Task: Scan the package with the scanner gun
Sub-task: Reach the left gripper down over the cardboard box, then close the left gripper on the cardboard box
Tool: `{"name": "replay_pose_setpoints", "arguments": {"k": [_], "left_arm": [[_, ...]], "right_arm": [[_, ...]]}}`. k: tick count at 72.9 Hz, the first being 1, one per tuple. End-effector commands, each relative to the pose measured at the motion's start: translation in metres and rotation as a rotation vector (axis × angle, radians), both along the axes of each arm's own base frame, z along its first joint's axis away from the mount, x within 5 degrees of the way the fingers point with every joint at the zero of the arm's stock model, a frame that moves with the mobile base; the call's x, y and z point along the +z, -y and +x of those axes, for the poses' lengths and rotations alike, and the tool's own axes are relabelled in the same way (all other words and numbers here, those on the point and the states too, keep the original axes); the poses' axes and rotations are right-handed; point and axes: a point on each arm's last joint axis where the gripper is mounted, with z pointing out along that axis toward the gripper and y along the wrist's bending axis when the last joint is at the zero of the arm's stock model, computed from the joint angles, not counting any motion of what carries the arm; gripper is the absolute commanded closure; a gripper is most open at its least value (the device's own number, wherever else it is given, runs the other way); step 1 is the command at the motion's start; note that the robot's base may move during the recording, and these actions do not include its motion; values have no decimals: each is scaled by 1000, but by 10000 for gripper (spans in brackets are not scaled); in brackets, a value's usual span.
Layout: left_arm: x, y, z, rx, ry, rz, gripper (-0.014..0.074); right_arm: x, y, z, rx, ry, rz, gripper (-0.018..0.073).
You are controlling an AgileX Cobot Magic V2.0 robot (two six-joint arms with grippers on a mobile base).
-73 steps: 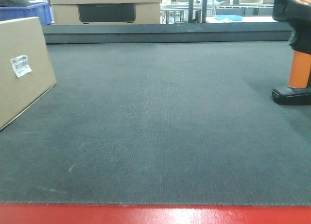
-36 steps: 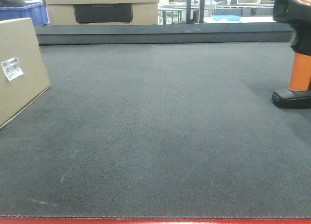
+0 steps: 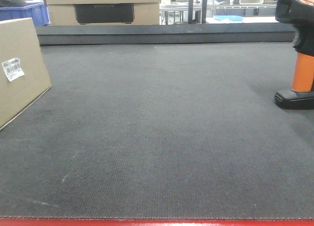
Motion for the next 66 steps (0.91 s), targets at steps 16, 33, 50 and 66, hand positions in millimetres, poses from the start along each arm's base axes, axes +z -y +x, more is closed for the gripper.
{"name": "replay_pose_setpoints", "arguments": {"k": [16, 33, 50, 66], "left_arm": [[21, 1, -3, -18, -25, -106, 697], [75, 1, 8, -13, -253, -66, 697], [112, 0, 69, -7, -616, -67, 697], [134, -1, 148, -6, -806, -75, 697]], "right_arm": [[2, 0, 0, -2, 24, -7, 728], [2, 0, 0, -2, 24, -7, 728], [2, 0, 0, -2, 24, -7, 728], [2, 0, 0, -2, 24, -7, 728]]}}
